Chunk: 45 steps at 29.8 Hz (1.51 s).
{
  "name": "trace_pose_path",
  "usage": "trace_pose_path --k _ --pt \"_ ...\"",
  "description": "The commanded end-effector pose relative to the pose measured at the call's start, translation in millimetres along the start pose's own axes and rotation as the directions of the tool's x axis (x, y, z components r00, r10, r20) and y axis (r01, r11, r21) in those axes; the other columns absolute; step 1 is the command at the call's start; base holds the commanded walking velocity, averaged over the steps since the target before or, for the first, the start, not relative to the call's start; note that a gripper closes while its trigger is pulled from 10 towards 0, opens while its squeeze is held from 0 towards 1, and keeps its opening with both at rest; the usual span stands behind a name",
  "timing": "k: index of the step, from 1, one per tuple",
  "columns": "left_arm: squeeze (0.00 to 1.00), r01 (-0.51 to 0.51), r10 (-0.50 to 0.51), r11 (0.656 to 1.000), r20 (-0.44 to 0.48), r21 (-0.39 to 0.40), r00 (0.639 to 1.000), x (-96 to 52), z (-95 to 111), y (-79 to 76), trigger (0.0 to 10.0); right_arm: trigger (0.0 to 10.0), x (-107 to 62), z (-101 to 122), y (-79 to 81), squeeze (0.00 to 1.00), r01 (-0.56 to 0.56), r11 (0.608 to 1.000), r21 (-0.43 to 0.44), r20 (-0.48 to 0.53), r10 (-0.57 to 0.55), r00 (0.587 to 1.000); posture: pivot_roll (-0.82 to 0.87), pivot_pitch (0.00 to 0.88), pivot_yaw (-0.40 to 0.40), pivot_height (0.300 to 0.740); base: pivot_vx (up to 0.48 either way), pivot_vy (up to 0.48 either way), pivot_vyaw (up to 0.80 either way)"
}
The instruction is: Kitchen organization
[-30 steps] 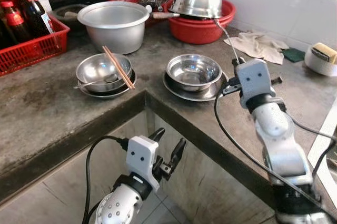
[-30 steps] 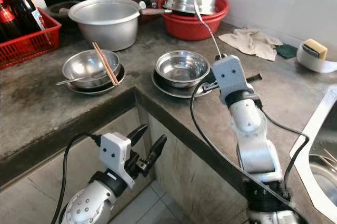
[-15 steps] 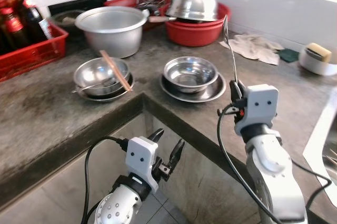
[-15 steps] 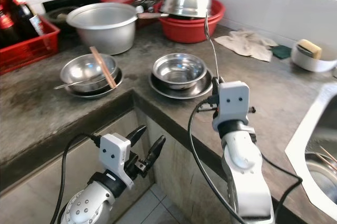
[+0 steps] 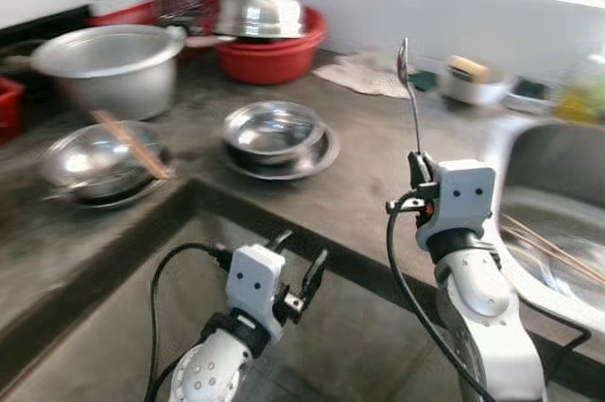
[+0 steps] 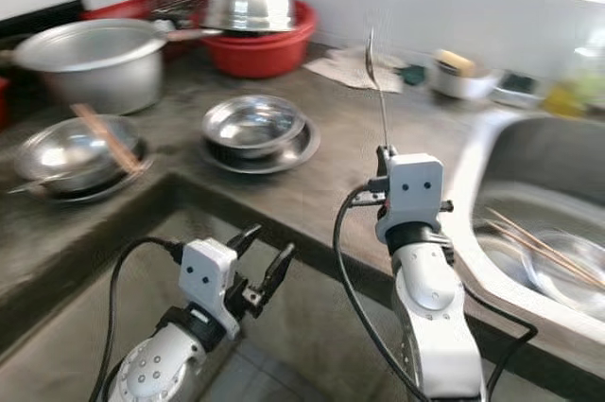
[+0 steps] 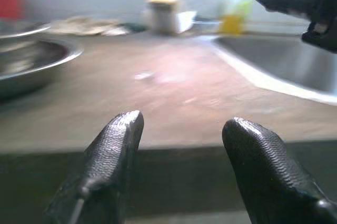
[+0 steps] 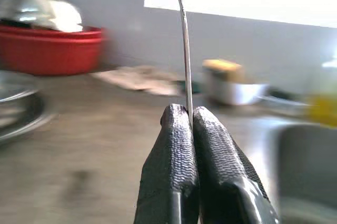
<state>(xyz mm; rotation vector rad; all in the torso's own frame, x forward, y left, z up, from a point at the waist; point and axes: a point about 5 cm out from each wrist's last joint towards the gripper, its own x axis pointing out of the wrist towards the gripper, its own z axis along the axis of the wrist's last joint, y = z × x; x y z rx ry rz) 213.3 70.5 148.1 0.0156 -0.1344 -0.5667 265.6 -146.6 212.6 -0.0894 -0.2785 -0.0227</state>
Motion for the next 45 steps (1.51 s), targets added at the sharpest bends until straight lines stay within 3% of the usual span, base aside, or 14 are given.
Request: trace_pose_path --k 1,15,29,32,36,42,45 --pt "0.00 -0.021 0.021 1.000 -0.013 0.010 1.000 -2.2 -2 5.0 10.0 10.0 -1.5 7 6.1 0.00 -0.016 1.000 0.018 0.026 0.016 1.000 0.14 0.077 -0.027 0.740 0.000 0.000 -0.77" --pt "0.00 -0.018 0.019 0.999 -0.012 0.038 1.000 -0.9 -1 4.8 10.0 10.0 3.1 13 9.7 0.00 -0.033 0.999 0.008 0.041 0.033 0.999 0.14 0.084 -0.028 0.740 0.058 -0.085 -0.77" --pt "0.00 -0.028 0.029 0.998 -0.015 0.047 0.999 0.1 -2 5.3 10.0 10.0 12.4 14 13.9 0.00 -0.083 0.997 0.007 0.028 0.083 0.996 0.14 0.088 -0.027 0.740 0.289 -0.379 0.00" --pt "0.00 -0.055 0.056 0.998 -0.018 0.010 0.998 1.0 -2 8.3 10.0 10.0 18.3 20 13.3 0.00 -0.124 0.992 0.006 0.043 0.124 0.991 0.14 0.091 -0.032 0.740 0.085 0.000 0.00" --pt "0.00 -0.052 0.053 0.998 -0.020 0.019 0.998 0.9 -2 7.8 10.0 10.0 21.8 24 12.3 0.00 -0.159 0.987 0.009 0.052 0.159 0.986 0.14 0.093 -0.028 0.740 0.000 0.000 0.00" --pt "0.00 -0.056 0.056 0.998 -0.020 0.015 0.998 0.6 -2 7.4 10.0 10.0 39.9 31 -2.8 0.00 -0.201 0.976 -0.083 0.022 0.203 0.979 0.14 0.096 -0.034 0.740 0.000 0.000 0.00" --pt "0.00 -0.058 0.058 0.998 -0.021 0.013 0.998 0.1 -2 6.9 10.0 10.0 58.2 25 -21.0 0.00 -0.246 0.940 -0.237 -0.116 0.224 0.968 0.14 0.100 -0.037 0.740 0.000 0.000 0.00"
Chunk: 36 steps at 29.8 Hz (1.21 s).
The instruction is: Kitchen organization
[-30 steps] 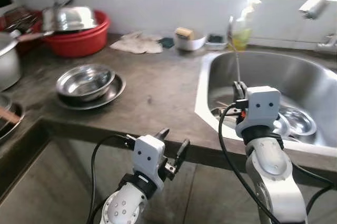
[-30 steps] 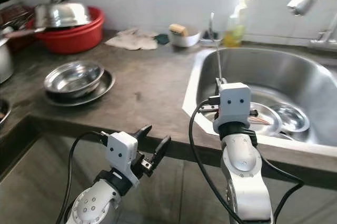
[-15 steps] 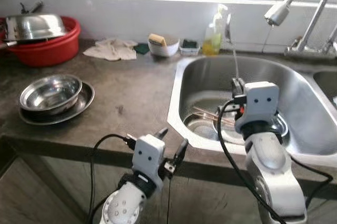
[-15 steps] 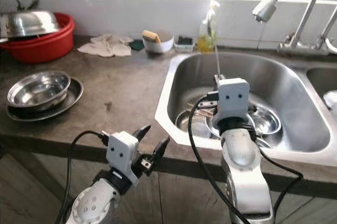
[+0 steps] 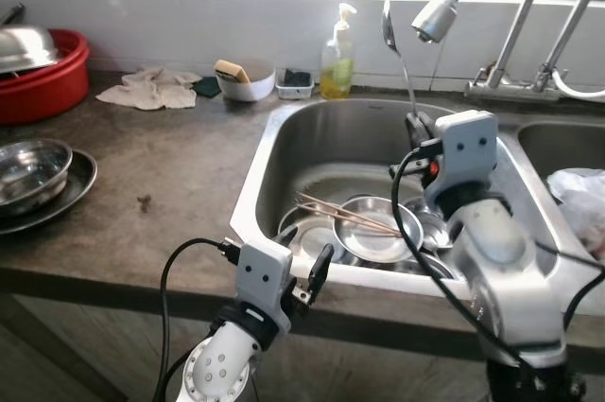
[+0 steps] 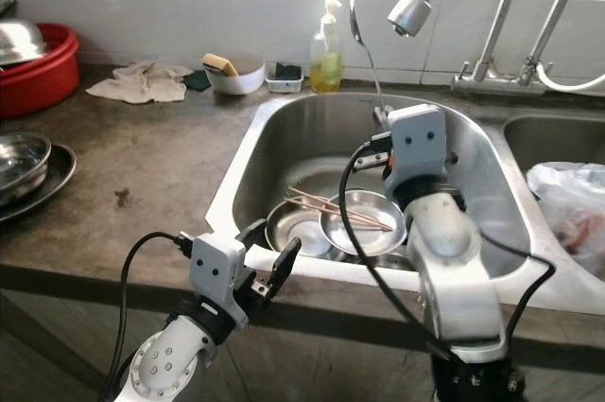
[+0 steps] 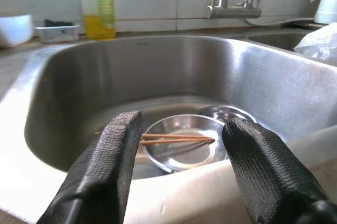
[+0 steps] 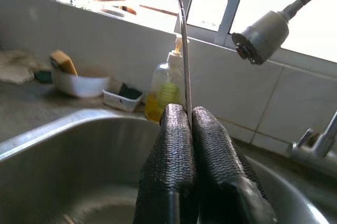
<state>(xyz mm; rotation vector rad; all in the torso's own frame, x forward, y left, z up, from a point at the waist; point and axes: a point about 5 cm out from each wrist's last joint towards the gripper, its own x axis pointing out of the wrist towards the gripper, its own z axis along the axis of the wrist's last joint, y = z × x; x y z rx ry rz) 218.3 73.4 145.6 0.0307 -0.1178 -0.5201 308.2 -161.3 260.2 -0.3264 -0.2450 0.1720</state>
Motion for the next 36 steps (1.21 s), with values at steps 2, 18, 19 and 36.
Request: trace_pose_path --k 2,18,19,36 --pt "0.00 -0.013 0.013 1.000 0.000 -0.001 1.000 -2.1 2 1.6 10.0 10.0 7.9 -13 -14.0 0.00 -0.001 0.998 -0.070 -0.115 -0.007 0.993 0.14 0.098 -0.039 0.740 0.000 0.000 0.00" --pt "0.00 -0.019 0.019 1.000 0.008 -0.001 1.000 -6.5 6 -2.2 10.0 10.0 29.3 -84 -11.8 0.00 -0.479 0.878 0.014 -0.572 0.399 0.717 0.18 0.112 -0.056 0.740 0.000 0.000 0.00" --pt "0.00 -0.019 0.019 1.000 0.008 -0.001 1.000 -6.5 6 -2.2 10.0 10.0 29.3 -84 -11.8 0.00 -0.479 0.878 0.014 -0.572 0.399 0.717 0.18 0.112 -0.056 0.740 0.000 0.000 0.00" --pt "0.00 -0.021 0.021 1.000 -0.001 -0.009 1.000 -8.5 7 -4.9 10.0 10.0 30.7 -103 -10.5 1.00 -0.514 0.858 0.028 -0.621 0.417 0.663 0.18 0.134 -0.058 0.740 0.000 0.000 0.00"
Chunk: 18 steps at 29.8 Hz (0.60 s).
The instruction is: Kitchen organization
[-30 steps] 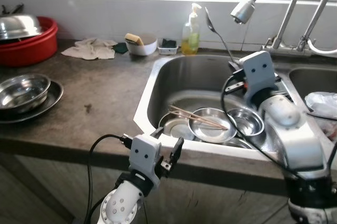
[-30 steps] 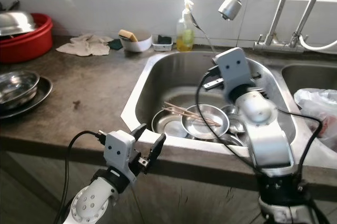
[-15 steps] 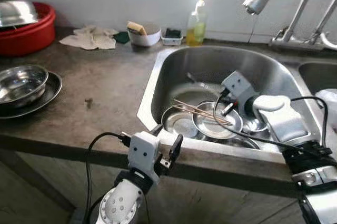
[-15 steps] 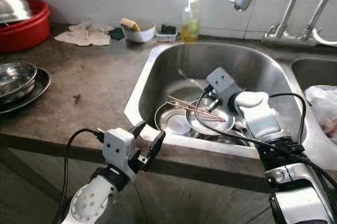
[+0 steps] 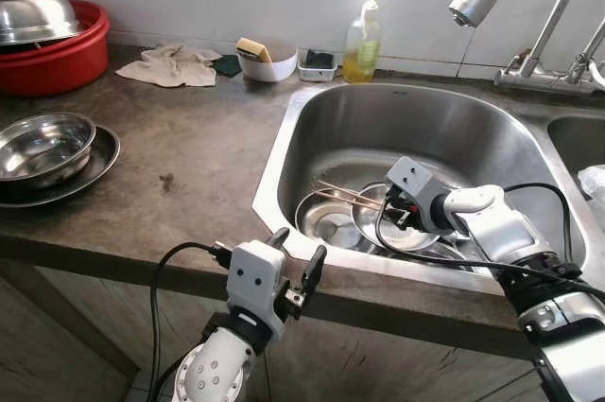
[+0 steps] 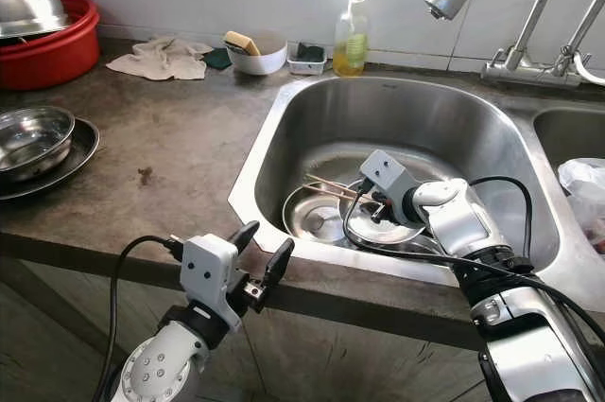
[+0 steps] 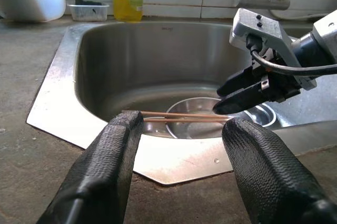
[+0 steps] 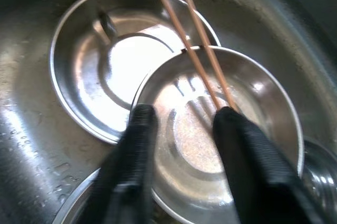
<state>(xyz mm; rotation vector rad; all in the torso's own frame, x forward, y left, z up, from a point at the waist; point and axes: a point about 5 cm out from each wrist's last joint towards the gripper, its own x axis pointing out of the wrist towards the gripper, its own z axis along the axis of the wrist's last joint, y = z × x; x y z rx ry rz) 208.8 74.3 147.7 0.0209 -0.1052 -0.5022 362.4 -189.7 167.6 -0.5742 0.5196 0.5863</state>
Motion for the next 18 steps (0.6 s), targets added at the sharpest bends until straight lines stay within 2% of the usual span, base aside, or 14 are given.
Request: trace_pose_path --k 1,4,6,7,8,11,14,15,16,17,18 --pt "0.00 -0.003 0.003 1.000 0.009 0.002 1.000 -0.2 4 -1.2 10.0 10.0 -4.2 4 -8.9 1.00 0.039 0.999 0.000 0.015 -0.039 0.999 0.18 0.134 -0.058 0.740 0.000 0.000 0.00" --pt "0.00 -0.005 0.005 1.000 0.009 0.002 1.000 0.8 4 -1.1 10.0 10.0 -5.1 4 -11.6 1.00 0.066 0.998 0.007 0.022 -0.066 0.998 0.18 0.133 -0.059 0.740 0.000 0.000 0.00" --pt "0.00 -0.010 0.009 1.000 0.011 0.003 1.000 1.8 4 -0.5 10.0 10.0 -8.9 9 -16.4 1.00 0.123 0.992 0.027 0.054 -0.124 0.991 0.18 0.130 -0.059 0.740 0.000 0.000 0.00" --pt "0.00 -0.011 0.011 1.000 0.011 0.004 1.000 2.0 4 -0.2 10.0 10.0 -10.7 12 -18.2 0.00 0.145 0.989 0.033 0.070 -0.147 0.987 0.18 0.130 -0.059 0.740 0.000 0.000 0.00" --pt "0.00 -0.011 0.011 1.000 0.011 0.004 1.000 2.0 4 -0.2 10.0 10.0 -10.7 12 -18.2 0.00 0.145 0.989 0.033 0.070 -0.147 0.987 0.18 0.130 -0.059 0.740 0.000 0.000 0.00" --pt "0.00 -0.015 0.015 1.000 0.011 0.010 1.000 3.9 3 1.3 10.0 10.0 -24.0 30 -21.6 0.00 0.237 0.968 0.081 0.208 -0.249 0.946 0.17 0.127 -0.058 0.740 0.000 0.000 0.00" --pt "0.00 -0.016 0.016 1.000 0.011 0.010 1.000 4.2 3 1.6 10.0 10.0 -27.4 33 -21.9 0.00 0.258 0.962 0.090 0.243 -0.272 0.931 0.17 0.127 -0.058 0.740 0.000 0.000 0.00" --pt "0.00 -0.019 0.019 1.000 0.010 0.013 1.000 4.7 3 2.7 10.0 10.0 -38.7 44 -19.5 0.00 0.296 0.942 0.155 0.341 -0.333 0.879 0.17 0.124 -0.053 0.740 0.000 0.000 0.00" --pt "0.00 -0.019 0.019 1.000 0.011 0.014 1.000 4.9 3 3.2 10.0 10.0 -45.2 48 -17.9 0.00 0.325 0.928 0.183 0.378 -0.371 0.848 0.17 0.122 -0.051 0.740 0.000 0.000 0.00" --pt "0.00 -0.019 0.019 1.000 0.011 0.014 1.000 4.9 3 3.2 10.0 10.0 -45.2 48 -17.9 0.00 0.325 0.928 0.183 0.378 -0.371 0.848 0.17 0.122 -0.051 0.740 0.000 0.000 0.00" --pt "0.00 -0.019 0.019 1.000 0.011 0.014 1.000 5.2 3 3.6 10.0 10.0 -49.5 50 -17.0 0.00 0.346 0.916 0.203 0.400 -0.400 0.825 0.17 0.122 -0.052 0.740 0.000 0.000 0.00"
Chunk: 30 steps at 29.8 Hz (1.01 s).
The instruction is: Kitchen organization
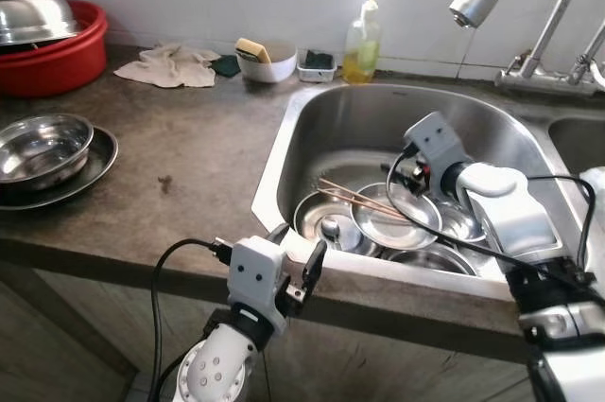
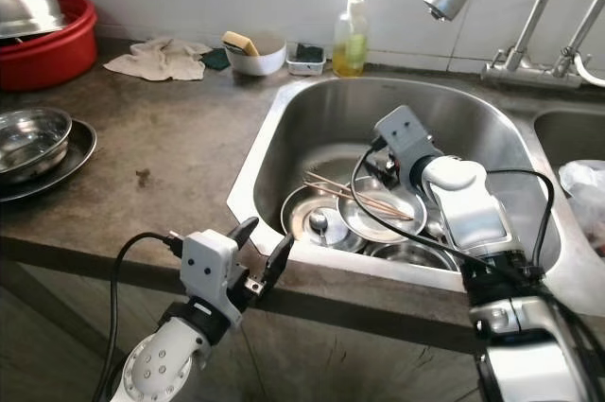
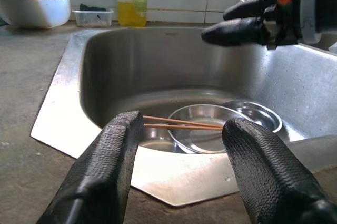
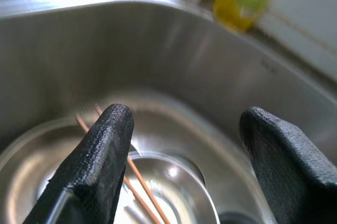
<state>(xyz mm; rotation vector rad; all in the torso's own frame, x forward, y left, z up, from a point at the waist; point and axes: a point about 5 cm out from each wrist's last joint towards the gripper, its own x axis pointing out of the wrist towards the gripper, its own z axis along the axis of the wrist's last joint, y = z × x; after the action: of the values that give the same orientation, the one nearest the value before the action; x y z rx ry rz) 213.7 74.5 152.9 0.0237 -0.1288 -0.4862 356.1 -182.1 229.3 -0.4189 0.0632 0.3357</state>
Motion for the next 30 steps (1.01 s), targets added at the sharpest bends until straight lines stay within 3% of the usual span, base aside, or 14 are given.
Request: trace_pose_path --k 1,5,6,9,13,21,25,30 --pt "0.00 -0.004 0.004 1.000 -0.010 0.009 1.000 1.4 -2 1.5 10.0 10.0 -15.4 13 -0.6 0.00 0.075 0.993 0.096 0.122 -0.086 0.989 0.16 0.116 -0.049 0.740 0.000 0.000 0.00" --pt "0.00 -0.008 0.008 1.000 -0.008 0.014 1.000 2.5 -2 2.9 10.0 10.0 -31.5 16 11.8 0.00 0.111 0.985 0.135 0.195 -0.136 0.971 0.16 0.118 -0.050 0.740 0.000 0.000 0.00" --pt "0.00 -0.010 0.011 1.000 -0.011 0.016 1.000 2.4 -3 4.2 10.0 10.0 -38.7 13 19.8 0.00 0.124 0.970 0.207 0.208 -0.168 0.964 0.15 0.112 -0.042 0.740 0.000 0.000 0.00" --pt "0.00 -0.004 0.004 1.000 -0.013 0.022 1.000 2.2 -4 5.6 10.0 10.0 -48.7 4 41.5 0.00 0.094 0.973 0.211 0.212 -0.140 0.967 0.15 0.106 -0.031 0.740 0.000 0.000 0.00" --pt "0.00 -0.003 0.003 1.000 -0.013 0.027 1.000 1.7 -4 6.8 10.0 10.0 -60.9 -2 53.8 0.00 0.125 0.958 0.260 0.226 -0.186 0.956 0.15 0.101 -0.022 0.740 0.000 0.000 0.00" --pt "0.00 -0.016 0.016 0.999 -0.008 0.030 1.000 -1.9 -3 10.6 10.0 10.0 -81.7 -6 65.9 0.00 0.232 0.905 0.358 0.223 -0.324 0.919 0.15 0.095 -0.016 0.740 0.000 0.000 0.00" --pt "0.00 -0.017 0.018 0.999 -0.012 0.030 1.000 -1.4 -4 10.7 10.0 10.0 -83.4 -5 70.6 0.00 0.239 0.901 0.361 0.231 -0.335 0.914 0.15 0.086 -0.015 0.740 0.000 0.000 0.20" --pt "0.00 -0.018 0.018 0.999 -0.018 0.033 1.000 -1.2 -5 11.3 10.0 10.0 -79.9 -3 71.1 0.00 0.241 0.898 0.368 0.234 -0.340 0.911 0.15 0.074 -0.020 0.740 0.000 0.441 0.80"
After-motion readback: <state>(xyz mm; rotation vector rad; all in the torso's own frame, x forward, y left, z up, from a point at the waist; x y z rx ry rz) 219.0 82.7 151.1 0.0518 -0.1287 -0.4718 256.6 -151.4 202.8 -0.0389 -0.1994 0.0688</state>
